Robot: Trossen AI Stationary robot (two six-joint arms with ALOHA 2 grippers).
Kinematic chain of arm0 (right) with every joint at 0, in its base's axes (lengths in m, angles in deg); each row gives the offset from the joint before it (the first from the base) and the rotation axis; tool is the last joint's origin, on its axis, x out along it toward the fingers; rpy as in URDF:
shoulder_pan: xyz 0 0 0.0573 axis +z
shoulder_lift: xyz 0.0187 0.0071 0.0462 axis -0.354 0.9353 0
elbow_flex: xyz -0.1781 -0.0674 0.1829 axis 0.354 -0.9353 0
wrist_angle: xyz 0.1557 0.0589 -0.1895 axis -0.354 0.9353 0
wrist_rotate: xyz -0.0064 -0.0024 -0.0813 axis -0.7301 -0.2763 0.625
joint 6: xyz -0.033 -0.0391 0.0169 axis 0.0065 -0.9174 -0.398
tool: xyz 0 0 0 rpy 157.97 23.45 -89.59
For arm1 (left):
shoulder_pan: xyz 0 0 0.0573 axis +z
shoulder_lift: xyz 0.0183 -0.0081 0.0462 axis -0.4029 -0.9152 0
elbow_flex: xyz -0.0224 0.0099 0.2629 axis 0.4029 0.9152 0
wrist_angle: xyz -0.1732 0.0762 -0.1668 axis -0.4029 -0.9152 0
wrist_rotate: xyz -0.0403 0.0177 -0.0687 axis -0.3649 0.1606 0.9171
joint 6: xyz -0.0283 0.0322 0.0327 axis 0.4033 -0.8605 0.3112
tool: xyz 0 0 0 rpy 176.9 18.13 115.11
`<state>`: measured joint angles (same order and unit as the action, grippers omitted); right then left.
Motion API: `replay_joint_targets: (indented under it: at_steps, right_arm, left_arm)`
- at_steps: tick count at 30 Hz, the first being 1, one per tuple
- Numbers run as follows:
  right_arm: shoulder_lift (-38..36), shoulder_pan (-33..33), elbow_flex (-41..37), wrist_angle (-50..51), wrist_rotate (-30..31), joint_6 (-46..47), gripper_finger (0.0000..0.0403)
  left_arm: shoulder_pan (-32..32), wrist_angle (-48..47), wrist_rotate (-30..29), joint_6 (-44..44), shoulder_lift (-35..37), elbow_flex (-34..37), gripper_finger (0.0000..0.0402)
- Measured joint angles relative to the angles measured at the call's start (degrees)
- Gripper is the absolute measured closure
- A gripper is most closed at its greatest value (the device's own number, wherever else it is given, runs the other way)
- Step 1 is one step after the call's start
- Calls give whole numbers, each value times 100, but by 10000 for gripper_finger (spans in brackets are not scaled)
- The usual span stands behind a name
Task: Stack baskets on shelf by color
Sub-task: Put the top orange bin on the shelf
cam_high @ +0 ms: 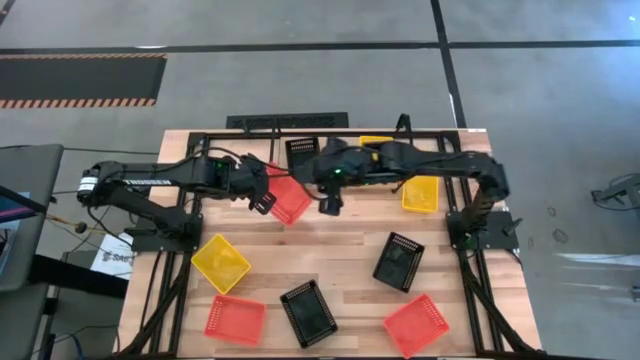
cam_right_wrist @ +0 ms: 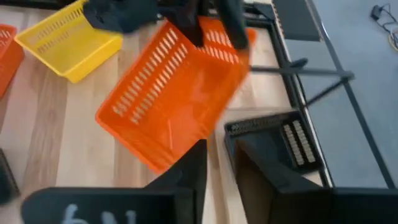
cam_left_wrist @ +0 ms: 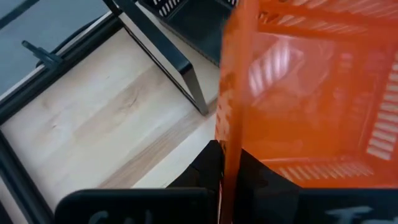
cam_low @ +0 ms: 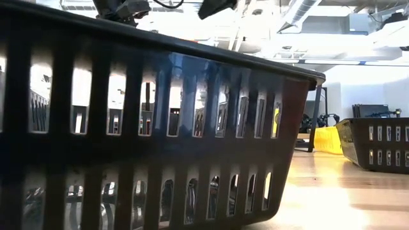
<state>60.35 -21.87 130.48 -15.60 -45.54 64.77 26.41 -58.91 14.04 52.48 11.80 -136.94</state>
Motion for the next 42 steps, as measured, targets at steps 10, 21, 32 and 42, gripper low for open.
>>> replay_joint_targets:
  at_steps: [10, 21, 32, 42]
  right_arm:
    - [673, 26, 734, 343, 46, 143, 192]
    - [941, 34, 690, 461, 96, 521, 168]
    - [1029, -48, 686, 580, 138, 640, 193]
    - [1041, -233, 690, 940, 156, 965, 379]
  left_arm:
    - [-7, 90, 23, -76, 1, 0, 401]
    - [-7, 823, 84, -328, 1, 1, 401]
    - [-308, 1140, 151, -354, -1, 9, 401]
    - [-536, 1687, 170, -459, -6, 7, 401]
